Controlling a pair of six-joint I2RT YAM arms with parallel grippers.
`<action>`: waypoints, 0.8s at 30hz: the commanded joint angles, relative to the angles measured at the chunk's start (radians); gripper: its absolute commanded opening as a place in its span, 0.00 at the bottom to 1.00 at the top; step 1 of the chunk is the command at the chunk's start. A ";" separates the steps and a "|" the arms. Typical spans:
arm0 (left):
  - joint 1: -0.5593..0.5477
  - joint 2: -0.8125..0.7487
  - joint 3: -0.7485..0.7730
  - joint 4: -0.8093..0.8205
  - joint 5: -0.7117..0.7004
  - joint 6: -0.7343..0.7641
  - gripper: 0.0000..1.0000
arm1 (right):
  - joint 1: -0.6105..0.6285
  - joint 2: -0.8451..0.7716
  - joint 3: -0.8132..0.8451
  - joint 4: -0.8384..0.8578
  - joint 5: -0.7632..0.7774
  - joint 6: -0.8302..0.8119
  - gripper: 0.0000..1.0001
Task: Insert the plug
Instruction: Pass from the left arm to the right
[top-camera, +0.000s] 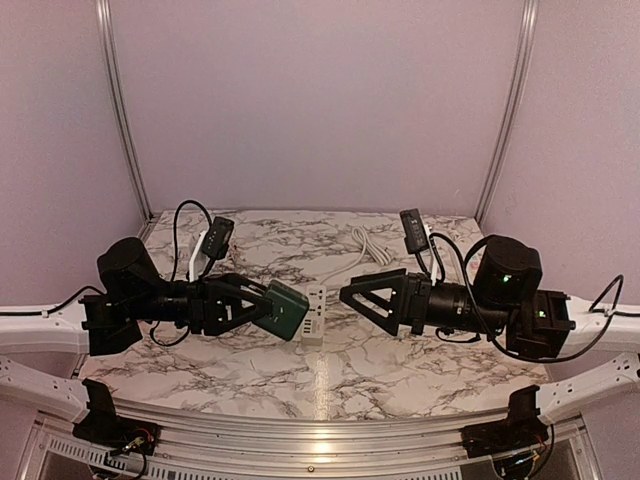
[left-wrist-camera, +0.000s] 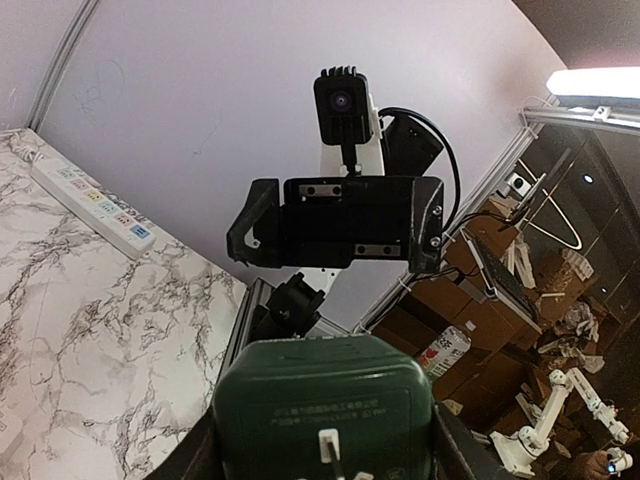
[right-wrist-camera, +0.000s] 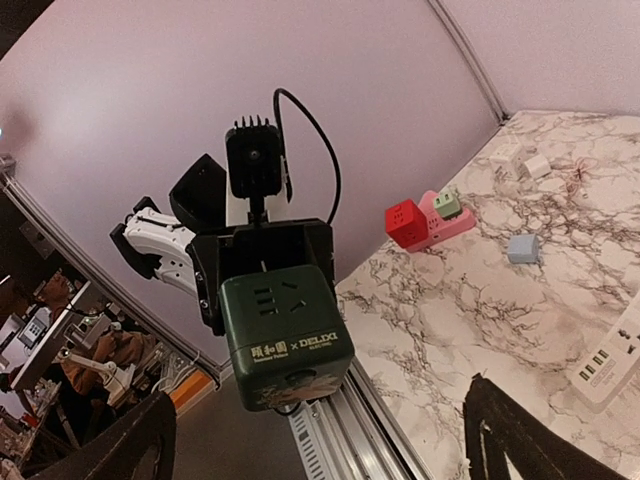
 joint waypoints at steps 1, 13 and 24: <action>-0.033 -0.017 0.054 0.133 0.012 -0.005 0.00 | -0.004 0.031 -0.014 0.197 -0.054 0.016 0.93; -0.071 -0.031 0.055 0.163 -0.049 -0.005 0.00 | 0.141 0.164 0.089 0.215 0.056 -0.148 0.95; -0.081 -0.021 0.055 0.175 -0.069 0.004 0.00 | 0.144 0.211 0.088 0.317 0.039 -0.130 0.80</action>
